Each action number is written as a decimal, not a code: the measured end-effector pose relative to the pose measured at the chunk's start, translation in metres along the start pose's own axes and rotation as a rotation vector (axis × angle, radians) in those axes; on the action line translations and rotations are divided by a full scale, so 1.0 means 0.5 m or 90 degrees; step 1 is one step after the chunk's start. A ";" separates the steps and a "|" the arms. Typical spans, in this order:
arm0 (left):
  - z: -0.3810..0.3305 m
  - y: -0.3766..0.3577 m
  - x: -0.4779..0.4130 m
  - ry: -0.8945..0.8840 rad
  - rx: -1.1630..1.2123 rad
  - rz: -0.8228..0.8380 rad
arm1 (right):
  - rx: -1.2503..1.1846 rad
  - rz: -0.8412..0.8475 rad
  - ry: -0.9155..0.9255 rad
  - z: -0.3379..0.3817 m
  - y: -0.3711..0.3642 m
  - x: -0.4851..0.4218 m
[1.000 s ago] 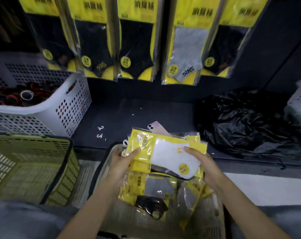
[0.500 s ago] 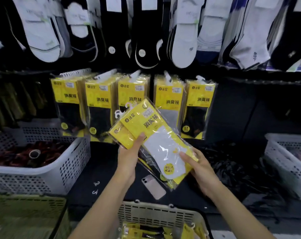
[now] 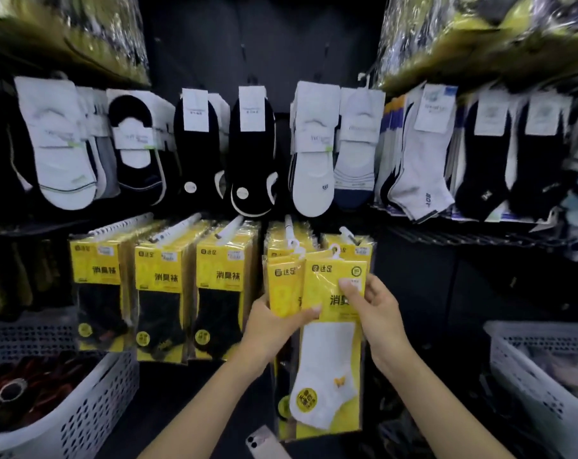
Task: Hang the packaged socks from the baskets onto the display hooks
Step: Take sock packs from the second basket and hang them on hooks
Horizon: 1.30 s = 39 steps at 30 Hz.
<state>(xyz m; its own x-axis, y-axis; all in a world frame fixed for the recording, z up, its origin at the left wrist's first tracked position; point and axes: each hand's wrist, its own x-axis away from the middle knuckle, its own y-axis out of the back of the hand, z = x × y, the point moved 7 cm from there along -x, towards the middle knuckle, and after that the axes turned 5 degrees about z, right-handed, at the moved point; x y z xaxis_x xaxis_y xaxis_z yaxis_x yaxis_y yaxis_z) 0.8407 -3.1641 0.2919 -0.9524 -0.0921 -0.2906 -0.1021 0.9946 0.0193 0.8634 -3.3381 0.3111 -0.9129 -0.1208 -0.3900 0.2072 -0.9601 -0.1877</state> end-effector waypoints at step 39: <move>0.024 0.018 -0.096 0.014 -0.009 -0.080 | 0.136 -0.208 -0.091 -0.116 0.173 -0.153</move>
<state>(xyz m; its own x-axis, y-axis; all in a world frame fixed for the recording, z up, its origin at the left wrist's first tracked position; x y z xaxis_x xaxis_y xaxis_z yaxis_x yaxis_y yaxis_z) 0.8888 -3.1499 0.2944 -0.9377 -0.2176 -0.2707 -0.2253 0.9743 -0.0027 0.9714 -3.3975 0.2723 -0.9612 0.1804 -0.2086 -0.1663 -0.9826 -0.0833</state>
